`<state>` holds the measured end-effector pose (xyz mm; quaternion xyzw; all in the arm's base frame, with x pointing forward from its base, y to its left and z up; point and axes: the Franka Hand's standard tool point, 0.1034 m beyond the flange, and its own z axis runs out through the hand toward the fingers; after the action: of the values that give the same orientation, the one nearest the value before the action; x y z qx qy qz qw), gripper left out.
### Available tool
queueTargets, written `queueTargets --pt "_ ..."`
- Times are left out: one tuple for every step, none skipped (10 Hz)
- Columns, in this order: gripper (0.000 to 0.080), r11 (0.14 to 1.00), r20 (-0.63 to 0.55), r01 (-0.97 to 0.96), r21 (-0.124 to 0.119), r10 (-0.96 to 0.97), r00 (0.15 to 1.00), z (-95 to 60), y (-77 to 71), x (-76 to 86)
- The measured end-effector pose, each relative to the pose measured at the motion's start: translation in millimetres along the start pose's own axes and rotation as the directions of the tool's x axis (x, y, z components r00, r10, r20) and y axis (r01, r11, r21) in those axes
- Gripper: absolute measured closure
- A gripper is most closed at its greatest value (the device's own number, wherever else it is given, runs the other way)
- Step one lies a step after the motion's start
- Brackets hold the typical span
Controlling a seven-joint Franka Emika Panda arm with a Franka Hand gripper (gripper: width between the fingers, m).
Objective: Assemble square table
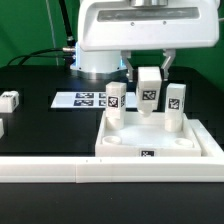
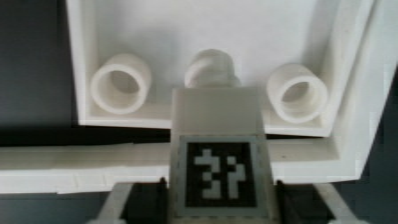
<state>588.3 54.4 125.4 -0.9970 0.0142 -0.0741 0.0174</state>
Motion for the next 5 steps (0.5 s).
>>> queueTargets --pt "0.0509 1.000 0.006 0.004 0.007 -0.004 1.000 2.7 -12.3 3.5" --pt "0.0509 1.000 -0.005 0.011 0.010 -0.011 1.000 2.7 -17.0 7.1" --pt "0.0509 1.000 -0.027 0.010 0.007 -0.010 1.000 3.5 -15.3 7.9" --pt "0.0509 1.000 -0.027 0.010 0.007 -0.010 1.000 4.1 -15.1 7.5" --pt "0.0509 1.000 -0.108 0.012 0.002 -0.012 0.994 2.3 -14.3 15.0"
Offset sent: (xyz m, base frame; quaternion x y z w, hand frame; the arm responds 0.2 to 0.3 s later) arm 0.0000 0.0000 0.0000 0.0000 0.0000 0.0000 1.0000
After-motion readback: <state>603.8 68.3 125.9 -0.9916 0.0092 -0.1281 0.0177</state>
